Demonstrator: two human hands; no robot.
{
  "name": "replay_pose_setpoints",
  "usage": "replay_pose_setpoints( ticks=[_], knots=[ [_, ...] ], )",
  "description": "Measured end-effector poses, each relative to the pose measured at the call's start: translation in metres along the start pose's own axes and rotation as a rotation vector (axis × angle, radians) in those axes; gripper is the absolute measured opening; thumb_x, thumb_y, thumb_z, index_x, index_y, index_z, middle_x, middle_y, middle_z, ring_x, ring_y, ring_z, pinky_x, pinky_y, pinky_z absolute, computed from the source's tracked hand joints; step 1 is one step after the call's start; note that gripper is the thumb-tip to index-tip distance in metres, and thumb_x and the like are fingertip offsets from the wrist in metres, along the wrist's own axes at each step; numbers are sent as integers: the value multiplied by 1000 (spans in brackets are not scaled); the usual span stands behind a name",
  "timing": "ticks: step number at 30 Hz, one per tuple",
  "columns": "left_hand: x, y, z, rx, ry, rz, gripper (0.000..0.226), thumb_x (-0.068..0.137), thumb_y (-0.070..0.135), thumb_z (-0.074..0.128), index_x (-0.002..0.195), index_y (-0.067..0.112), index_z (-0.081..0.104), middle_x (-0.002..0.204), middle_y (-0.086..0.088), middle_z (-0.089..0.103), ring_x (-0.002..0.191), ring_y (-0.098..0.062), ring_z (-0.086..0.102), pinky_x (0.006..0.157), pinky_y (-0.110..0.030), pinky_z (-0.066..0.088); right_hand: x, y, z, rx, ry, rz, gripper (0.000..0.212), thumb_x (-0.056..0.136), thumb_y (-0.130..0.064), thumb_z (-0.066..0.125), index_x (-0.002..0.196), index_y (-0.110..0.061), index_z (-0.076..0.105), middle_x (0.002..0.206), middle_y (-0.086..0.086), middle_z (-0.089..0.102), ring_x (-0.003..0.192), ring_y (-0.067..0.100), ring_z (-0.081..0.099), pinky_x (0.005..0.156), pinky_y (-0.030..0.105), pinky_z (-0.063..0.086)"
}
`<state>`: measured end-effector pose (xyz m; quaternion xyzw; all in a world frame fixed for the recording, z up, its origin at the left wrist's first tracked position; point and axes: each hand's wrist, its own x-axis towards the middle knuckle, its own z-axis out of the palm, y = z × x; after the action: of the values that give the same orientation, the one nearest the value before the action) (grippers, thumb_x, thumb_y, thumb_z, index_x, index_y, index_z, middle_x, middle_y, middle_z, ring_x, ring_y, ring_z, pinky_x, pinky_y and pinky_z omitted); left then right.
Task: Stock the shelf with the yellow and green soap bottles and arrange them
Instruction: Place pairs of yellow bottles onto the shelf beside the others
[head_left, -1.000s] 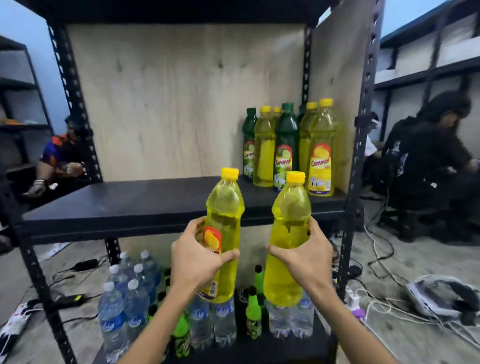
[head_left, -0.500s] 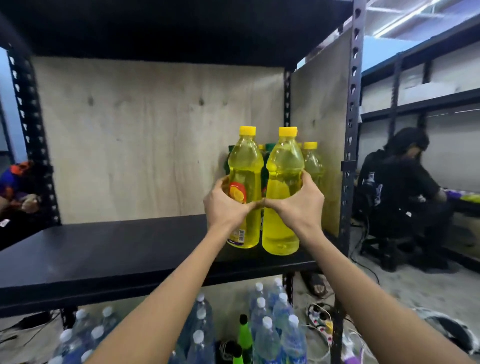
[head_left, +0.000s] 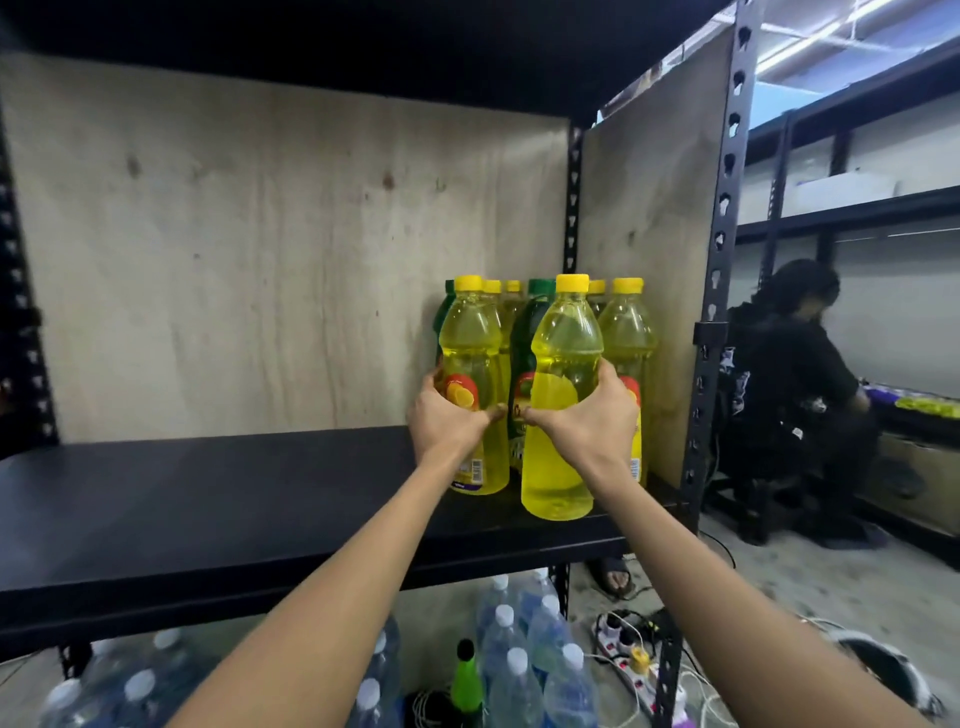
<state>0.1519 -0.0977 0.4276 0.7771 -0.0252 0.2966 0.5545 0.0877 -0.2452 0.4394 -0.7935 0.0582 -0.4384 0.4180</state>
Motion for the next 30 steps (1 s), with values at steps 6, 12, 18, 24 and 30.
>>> replay_pose_setpoints(
  ticks=[6, 12, 18, 24, 30],
  knots=[
    [3, -8, 4, 1, -77, 73, 104, 57, 49, 92, 143, 20, 43, 136, -6, 58, 124, -26, 57, 100, -39, 48, -1, 5, 7, -33, -8, -3, 114, 59, -50, 90, 149, -7, 36, 142, 11, 53, 133, 28, 46, 103, 38, 45],
    [-3, -21, -3, 2, -174, 110, 109, 58, 65, 84, 148, 28, 34, 141, 0, 53, 128, -23, 52, 105, -44, 47, -7, 6, 6, -49, 6, -6, 113, 60, -55, 87, 150, -8, 36, 144, 9, 53, 134, 27, 47, 103, 37, 45],
    [-26, -21, -20, 109, -245, 5, 92, 70, 30, 88, 148, 26, 39, 136, -2, 59, 125, -24, 56, 103, -38, 47, -32, -2, -24, -74, -52, 30, 115, 60, -57, 87, 152, -15, 33, 146, 6, 51, 135, 25, 46, 108, 45, 44],
    [-153, -44, -63, -165, -18, 326, 42, 83, 14, 72, 117, 36, 61, 109, 11, 63, 90, -3, 66, 71, -11, 53, -143, 62, -74, -27, -19, 122, 58, 68, -30, 83, 121, -27, 61, 107, -5, 58, 102, 13, 58, 88, 29, 49],
    [-288, -133, -40, -69, -195, 383, 22, 85, 5, 66, 97, 23, 69, 89, 12, 59, 72, -7, 61, 66, -19, 49, -265, 171, -97, -129, -311, 596, 33, 64, -16, 83, 95, -19, 71, 68, -11, 60, 70, 16, 61, 58, 21, 46]
  ],
)
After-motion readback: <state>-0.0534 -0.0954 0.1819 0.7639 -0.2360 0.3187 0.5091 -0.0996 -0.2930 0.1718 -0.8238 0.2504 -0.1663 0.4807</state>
